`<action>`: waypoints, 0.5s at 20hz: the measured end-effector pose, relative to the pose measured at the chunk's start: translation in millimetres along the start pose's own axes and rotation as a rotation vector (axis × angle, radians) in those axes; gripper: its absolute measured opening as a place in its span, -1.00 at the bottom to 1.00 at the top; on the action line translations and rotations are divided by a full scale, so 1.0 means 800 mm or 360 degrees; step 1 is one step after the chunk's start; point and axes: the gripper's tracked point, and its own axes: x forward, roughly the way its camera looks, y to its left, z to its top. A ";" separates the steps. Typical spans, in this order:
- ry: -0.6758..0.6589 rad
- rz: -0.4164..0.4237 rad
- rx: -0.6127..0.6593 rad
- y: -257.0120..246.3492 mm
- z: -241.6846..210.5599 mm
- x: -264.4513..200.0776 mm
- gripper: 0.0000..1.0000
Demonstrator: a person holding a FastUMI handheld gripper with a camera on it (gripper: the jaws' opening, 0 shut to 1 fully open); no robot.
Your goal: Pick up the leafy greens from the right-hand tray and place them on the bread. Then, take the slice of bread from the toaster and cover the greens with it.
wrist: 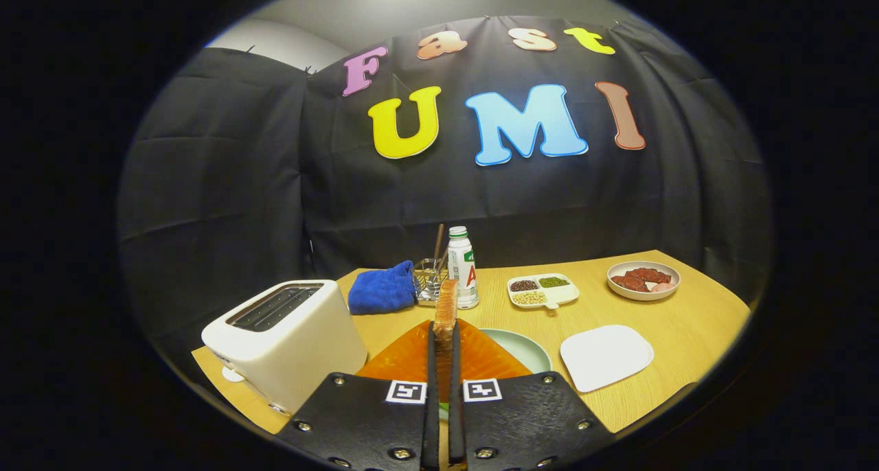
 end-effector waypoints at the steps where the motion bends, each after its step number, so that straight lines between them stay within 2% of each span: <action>1: -0.0003 -0.0007 -0.0005 0.000 -0.001 0.002 -0.89; 10: -0.0019 0.0081 0.0070 0.032 -0.023 0.009 -0.89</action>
